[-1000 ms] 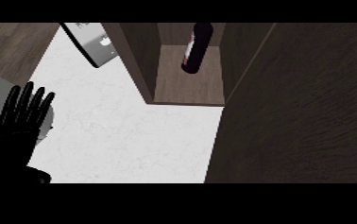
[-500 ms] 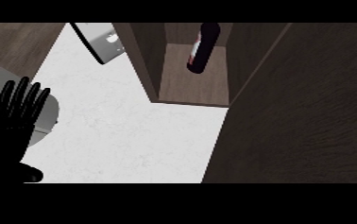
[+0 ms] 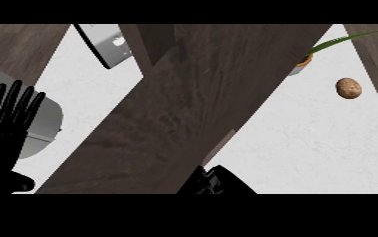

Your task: Pick up the wine, place it into the cabinet and close the cabinet

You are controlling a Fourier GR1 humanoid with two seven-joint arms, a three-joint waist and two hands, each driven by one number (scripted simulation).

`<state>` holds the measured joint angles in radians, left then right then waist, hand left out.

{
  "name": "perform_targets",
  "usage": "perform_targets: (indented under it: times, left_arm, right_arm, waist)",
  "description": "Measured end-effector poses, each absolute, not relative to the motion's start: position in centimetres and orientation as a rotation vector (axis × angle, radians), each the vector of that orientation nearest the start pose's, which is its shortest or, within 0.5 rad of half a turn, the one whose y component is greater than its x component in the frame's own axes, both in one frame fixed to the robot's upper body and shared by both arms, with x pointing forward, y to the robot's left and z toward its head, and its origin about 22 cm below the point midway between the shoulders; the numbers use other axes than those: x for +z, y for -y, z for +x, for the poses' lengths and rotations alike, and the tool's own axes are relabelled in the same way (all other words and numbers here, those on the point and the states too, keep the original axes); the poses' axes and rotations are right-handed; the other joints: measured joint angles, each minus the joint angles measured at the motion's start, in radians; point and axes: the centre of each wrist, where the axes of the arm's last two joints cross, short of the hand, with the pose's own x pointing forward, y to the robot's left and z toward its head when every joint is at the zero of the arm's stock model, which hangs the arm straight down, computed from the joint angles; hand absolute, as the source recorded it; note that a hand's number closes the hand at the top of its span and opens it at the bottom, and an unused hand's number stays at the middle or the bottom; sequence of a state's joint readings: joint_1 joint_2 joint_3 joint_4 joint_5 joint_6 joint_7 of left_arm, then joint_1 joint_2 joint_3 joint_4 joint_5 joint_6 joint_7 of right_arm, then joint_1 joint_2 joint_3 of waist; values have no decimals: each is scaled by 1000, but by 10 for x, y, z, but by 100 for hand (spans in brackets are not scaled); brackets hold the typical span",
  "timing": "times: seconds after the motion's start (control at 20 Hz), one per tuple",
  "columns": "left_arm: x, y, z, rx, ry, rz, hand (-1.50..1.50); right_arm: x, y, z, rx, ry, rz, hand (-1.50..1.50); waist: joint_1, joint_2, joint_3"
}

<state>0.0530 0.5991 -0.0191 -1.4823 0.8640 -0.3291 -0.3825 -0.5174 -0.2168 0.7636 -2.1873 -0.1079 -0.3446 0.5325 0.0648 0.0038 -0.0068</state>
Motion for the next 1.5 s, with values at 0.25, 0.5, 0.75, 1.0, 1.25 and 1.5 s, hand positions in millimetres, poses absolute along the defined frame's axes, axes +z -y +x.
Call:
perform_targets:
  times: [0.25, 0.5, 0.75, 1.0, 1.25, 1.5]
  left_arm:
    - [29, -383, 222, 131, 1844, -412, -150]
    - [27, -395, 221, 138, 1845, -397, -150]
    - [24, -404, 219, 147, 1846, -391, -150]
    - [20, -404, 219, 151, 1843, -372, -150]
    - [21, -407, 221, 145, 1855, -368, -150]
    - [24, -403, 223, 149, 1847, -383, -150]
  right_arm:
    - [224, 31, 205, 649, 1821, 547, 150]
    - [246, 4, 242, 609, 1797, 550, 150]
    - [243, -9, 272, 543, 1760, 555, 150]
    - [225, 4, 299, 483, 1718, 548, 150]
    - [205, 19, 329, 465, 1719, 512, 150]
    - [193, 26, 343, 505, 1755, 527, 150]
  waist:
    - [-17, -1, 3]
    - [-32, -1, 5]
    - [-40, -2, 5]
    - [-51, -3, 6]
    - [-53, -5, 6]
    - [-47, -21, 2]
